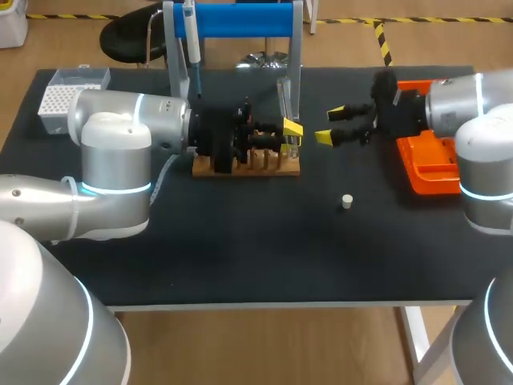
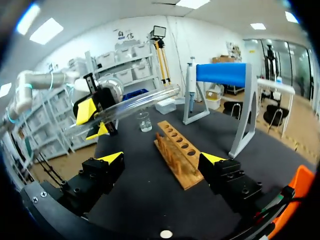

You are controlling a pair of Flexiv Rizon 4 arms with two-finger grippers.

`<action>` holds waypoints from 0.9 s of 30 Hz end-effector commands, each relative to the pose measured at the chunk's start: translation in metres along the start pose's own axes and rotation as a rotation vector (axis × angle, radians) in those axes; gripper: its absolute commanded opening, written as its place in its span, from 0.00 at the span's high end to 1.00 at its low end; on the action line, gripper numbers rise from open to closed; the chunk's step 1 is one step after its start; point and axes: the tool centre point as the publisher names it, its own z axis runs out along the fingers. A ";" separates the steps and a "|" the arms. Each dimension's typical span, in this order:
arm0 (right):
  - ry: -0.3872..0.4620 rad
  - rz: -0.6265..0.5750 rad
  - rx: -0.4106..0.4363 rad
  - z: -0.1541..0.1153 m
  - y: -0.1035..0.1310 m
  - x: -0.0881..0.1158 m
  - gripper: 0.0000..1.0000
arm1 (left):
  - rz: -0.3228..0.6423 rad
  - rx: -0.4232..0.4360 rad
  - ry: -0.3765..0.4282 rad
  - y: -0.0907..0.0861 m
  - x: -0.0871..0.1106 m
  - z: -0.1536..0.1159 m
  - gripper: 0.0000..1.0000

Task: Invert the test tube, pick up the pipette, mount the tip to pipette, aspirate from beaker and dispense into the tube, eject the tip, return the pipette, and cap with the stopper.

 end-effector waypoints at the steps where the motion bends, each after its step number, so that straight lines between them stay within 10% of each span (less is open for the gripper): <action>1: -0.063 -0.160 -0.007 0.003 -0.003 0.005 0.00 | 0.000 0.002 0.003 0.001 -0.001 0.000 1.00; 13: -0.051 -0.149 -0.009 0.008 -0.003 0.005 0.00 | 0.000 0.002 0.003 0.001 -0.001 0.000 1.00; 24: -0.051 -0.149 -0.009 0.008 -0.003 0.005 0.00 | -0.698 0.126 0.005 -0.003 -0.048 -0.033 1.00; 27: -0.051 -0.149 -0.009 0.008 -0.003 0.005 0.00 | -0.698 0.126 0.005 -0.003 -0.048 -0.033 1.00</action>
